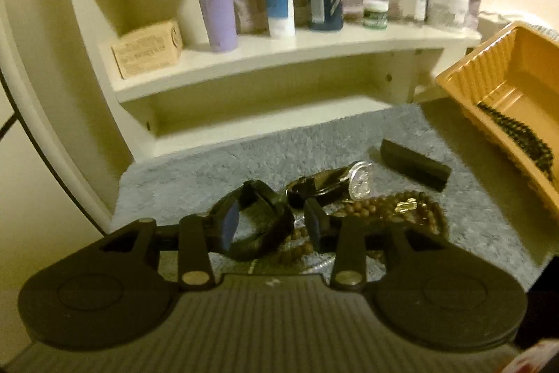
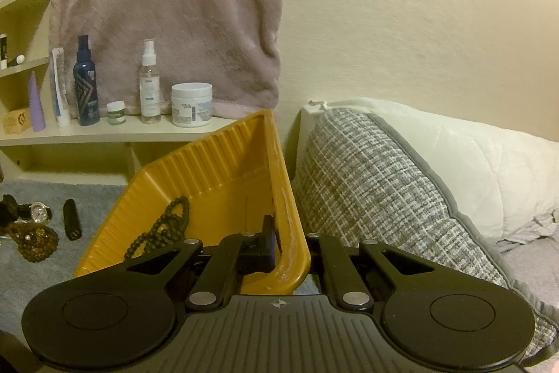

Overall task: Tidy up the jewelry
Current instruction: 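Grasp the black watch strap from the pile with the left gripper, then carry the black strap into the orange tray and open the left gripper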

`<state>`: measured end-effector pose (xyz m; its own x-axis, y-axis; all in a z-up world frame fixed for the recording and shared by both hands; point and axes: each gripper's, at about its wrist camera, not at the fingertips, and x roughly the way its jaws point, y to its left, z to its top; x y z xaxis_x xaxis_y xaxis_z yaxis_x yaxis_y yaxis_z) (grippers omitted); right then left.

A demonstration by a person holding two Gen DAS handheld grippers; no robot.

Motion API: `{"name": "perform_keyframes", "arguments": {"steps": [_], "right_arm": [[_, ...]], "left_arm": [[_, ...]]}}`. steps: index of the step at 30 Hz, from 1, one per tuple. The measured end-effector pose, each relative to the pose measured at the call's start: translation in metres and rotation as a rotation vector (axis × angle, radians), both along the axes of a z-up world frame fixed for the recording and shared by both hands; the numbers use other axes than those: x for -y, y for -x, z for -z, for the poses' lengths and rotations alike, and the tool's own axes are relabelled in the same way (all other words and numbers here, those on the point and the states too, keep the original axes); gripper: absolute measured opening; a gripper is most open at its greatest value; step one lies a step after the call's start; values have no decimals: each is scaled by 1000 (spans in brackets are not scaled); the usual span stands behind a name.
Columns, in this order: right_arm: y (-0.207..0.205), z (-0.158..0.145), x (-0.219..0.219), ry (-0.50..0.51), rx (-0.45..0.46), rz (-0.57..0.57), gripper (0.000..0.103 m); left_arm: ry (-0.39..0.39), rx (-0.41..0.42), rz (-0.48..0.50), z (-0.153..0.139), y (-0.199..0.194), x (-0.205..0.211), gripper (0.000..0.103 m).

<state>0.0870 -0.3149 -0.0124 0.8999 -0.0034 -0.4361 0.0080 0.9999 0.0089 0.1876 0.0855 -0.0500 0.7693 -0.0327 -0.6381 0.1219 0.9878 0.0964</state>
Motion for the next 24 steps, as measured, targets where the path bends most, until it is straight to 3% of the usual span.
{"name": "perform_keyframes", "arguments": {"steps": [5, 10, 15, 24], "right_arm": [[-2, 1, 1, 5, -5, 2, 5], [-2, 1, 1, 5, -6, 3, 5], [-3, 1, 1, 6, -3, 3, 5], [-3, 0, 1, 11, 1, 0, 5]], "left_arm": [[11, -38, -41, 13, -16, 1, 35], [30, -53, -25, 15, -18, -5, 17], [34, -60, -11, 12, -14, -8, 13], [16, 2, -3, -13, 1, -17, 11]]}}
